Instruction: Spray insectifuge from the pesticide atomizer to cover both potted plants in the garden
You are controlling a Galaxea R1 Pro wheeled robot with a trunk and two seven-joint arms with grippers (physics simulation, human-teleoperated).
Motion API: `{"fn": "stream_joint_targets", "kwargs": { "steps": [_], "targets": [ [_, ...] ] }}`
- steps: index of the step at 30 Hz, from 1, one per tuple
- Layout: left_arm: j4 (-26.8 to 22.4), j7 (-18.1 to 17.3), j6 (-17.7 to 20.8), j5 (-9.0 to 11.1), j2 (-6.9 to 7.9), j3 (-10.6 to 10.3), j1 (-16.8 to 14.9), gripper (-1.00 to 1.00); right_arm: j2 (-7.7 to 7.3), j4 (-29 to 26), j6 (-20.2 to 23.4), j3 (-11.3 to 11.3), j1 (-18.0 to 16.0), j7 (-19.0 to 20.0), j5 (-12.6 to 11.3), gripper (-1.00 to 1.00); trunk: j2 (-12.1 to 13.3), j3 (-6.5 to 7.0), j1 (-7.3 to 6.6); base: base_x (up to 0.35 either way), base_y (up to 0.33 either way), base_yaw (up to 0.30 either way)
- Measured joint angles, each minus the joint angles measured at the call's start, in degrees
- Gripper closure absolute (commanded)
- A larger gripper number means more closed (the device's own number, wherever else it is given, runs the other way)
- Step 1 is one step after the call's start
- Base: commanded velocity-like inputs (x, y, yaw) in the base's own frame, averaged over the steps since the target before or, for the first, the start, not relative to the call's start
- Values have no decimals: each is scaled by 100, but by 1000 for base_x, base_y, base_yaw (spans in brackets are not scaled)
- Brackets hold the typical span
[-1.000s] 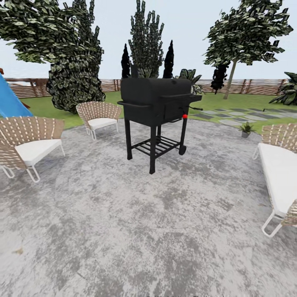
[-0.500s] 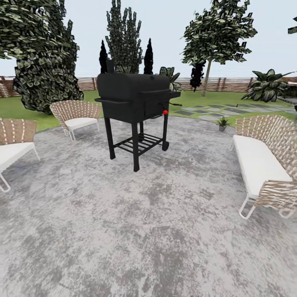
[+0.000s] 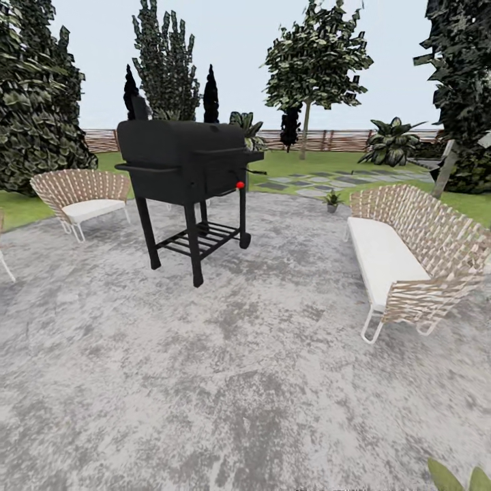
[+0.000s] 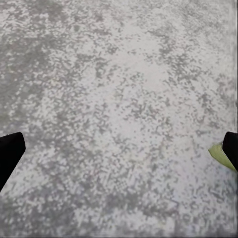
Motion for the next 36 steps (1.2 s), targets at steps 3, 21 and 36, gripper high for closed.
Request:
{"fn": "stream_joint_targets", "kwargs": {
  "steps": [3,21,36],
  "targets": [
    [-3,7,-92,3,3,0,0,-100,0,0,-2,3,0,3,0,-100,0,15,0,8,0,-276],
    [-2,13,-142,3,7,0,-1,-100,8,21,-9,45,-2,20,24,-100,0,67,-3,284,55,-111],
    [-1,12,-150,4,7,0,-3,-100,9,296,-10,46,-2,13,38,-100,0,67,-3,329,133,0]
  ]
}}
